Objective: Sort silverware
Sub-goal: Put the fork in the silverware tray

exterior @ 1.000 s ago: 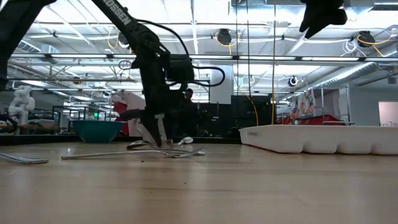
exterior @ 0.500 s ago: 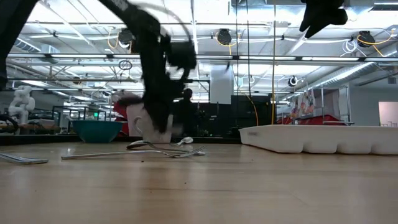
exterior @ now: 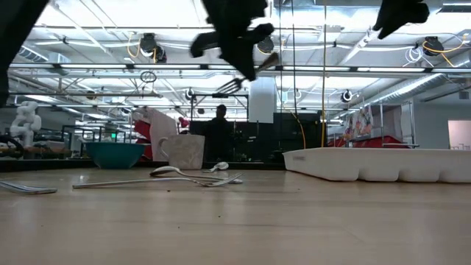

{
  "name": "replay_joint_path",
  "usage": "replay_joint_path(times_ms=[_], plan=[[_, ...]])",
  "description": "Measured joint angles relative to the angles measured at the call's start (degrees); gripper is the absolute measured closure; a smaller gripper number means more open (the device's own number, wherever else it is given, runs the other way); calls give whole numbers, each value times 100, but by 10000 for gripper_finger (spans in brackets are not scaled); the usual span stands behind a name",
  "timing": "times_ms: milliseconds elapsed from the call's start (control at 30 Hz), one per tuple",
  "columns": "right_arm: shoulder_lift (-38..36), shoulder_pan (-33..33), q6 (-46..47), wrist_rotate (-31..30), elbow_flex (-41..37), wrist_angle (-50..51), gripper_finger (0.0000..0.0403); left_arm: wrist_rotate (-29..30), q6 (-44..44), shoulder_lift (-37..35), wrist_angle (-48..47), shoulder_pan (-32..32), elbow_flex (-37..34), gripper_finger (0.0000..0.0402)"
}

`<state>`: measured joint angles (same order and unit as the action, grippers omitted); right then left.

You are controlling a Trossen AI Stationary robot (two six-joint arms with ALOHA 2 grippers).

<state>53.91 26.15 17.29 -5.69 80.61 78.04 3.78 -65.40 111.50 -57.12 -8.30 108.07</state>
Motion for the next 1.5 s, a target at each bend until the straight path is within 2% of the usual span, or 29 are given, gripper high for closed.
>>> replay_joint_path(times_ms=[267, 433, 567, 667, 867, 1233, 1500], plan=[[-672, -2, 80, -13, -1, 610, 238, 98, 42, 1633, -258, -106, 1961, 396], [-1111, 0, 414, -65, -1, 979, 238, 98, 33, 2328, -165, -87, 2690, 396], [-1428, -2, 688, -333, -34, 1055, 238, 172, -903, 2519, 103, 21, 2641, 396], [-1616, -1, 879, -377, -178, 1048, 238, 278, -1399, 2725, 663, 68, 2645, 396], [-1878, -1, 1260, -274, -679, 1064, 238, 340, -2674, 3123, 2400, 143, 2646, 396], [-2248, 0, 1552, -144, -1702, 890, 238, -334, -3025, 3658, 2437, 261, 2641, 396], [-2441, -2, 1546, 163, -2414, 270, 238, -377, -3559, 3904, 2424, 151, 2643, 396]])
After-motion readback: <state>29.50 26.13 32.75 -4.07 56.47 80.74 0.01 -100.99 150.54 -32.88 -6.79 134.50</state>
